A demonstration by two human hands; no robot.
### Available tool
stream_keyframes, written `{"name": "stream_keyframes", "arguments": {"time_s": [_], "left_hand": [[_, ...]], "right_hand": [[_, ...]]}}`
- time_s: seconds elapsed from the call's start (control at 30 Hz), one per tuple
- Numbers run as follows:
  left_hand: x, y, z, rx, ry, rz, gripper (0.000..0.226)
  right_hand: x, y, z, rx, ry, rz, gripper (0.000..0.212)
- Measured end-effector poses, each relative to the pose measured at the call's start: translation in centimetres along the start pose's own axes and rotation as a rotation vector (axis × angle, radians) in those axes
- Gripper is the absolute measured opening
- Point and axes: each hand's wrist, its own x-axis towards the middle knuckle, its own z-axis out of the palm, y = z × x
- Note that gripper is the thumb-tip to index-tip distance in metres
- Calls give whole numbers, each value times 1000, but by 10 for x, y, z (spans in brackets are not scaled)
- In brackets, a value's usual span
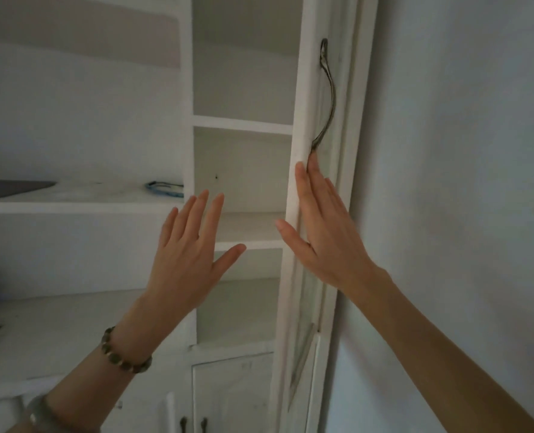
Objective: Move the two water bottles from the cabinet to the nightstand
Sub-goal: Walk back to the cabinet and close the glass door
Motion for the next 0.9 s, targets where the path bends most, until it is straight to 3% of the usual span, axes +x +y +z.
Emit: {"name": "stream_keyframes", "arguments": {"time_s": [0.33,0.7,0.9], "left_hand": [[-2,-75,33,181,-79,-73,75],[28,-148,81,221,-44,-70,74],[35,-167,106,226,-48,-46,74]], "right_hand": [[70,-30,98,-132,-107,-104,74],[128,-37,179,-198,-144,-119,87],[149,-33,203,-253,-213,-102,104]]}}
